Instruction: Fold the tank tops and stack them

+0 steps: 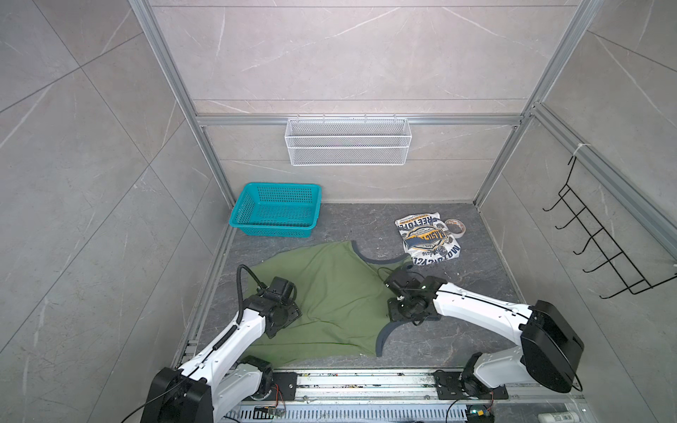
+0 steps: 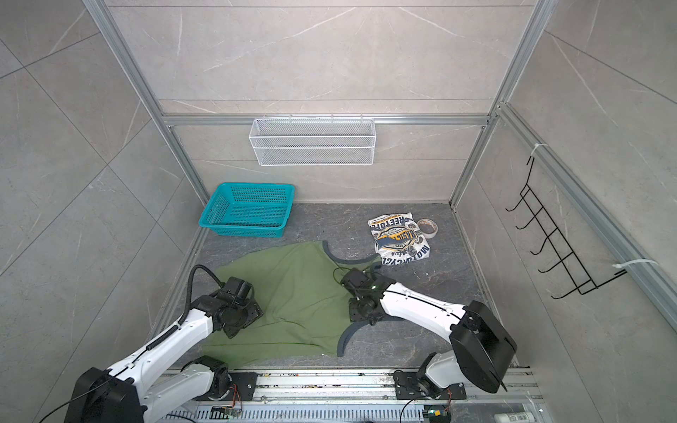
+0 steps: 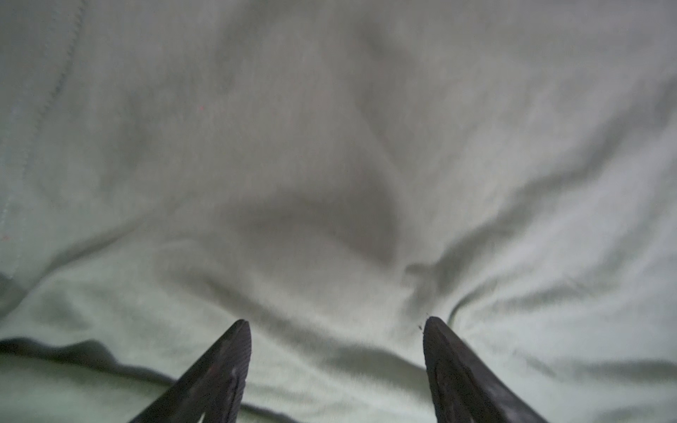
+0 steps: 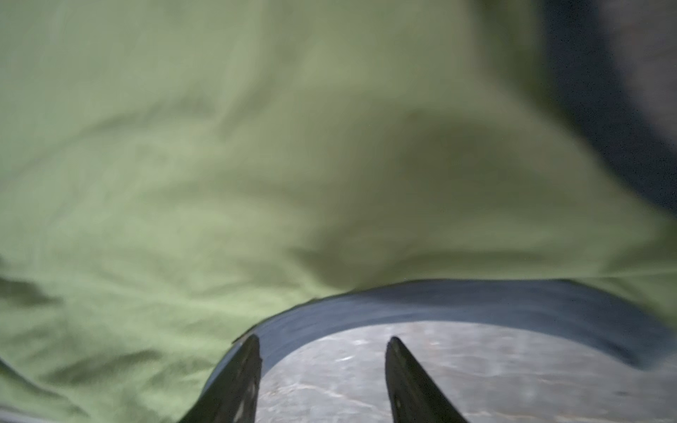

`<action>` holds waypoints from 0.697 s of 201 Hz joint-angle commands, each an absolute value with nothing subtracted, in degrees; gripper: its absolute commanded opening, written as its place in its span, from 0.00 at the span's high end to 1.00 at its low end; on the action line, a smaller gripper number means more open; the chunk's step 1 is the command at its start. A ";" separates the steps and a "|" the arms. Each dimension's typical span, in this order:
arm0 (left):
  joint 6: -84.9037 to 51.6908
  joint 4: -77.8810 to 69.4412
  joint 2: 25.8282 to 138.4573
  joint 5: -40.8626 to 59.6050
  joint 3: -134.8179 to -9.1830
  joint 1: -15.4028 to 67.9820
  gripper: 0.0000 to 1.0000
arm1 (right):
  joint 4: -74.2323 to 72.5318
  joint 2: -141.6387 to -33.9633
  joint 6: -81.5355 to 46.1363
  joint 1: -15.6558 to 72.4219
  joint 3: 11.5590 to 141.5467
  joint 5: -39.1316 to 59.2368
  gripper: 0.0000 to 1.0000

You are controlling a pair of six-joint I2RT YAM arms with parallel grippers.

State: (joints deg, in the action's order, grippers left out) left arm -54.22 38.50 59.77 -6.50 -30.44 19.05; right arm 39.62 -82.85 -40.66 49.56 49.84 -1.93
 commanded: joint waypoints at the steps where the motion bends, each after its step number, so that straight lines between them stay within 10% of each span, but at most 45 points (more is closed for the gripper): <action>1: -51.17 33.27 61.82 -3.00 -30.33 15.18 0.23 | 39.51 -83.36 -44.24 57.17 51.35 -4.31 0.46; 56: -48.57 28.99 66.12 0.22 -29.75 10.25 0.22 | 45.01 -89.91 -51.67 73.94 56.18 -10.81 0.48; 140: -47.02 27.65 68.82 -2.53 -30.91 8.17 0.21 | 46.89 -95.54 -56.58 76.26 55.44 -11.60 0.59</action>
State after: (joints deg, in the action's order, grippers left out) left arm -48.75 29.61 67.26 -1.43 -30.35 9.30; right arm 43.97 -94.89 -54.33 75.96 55.77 -9.74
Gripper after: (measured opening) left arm 0.785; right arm 0.456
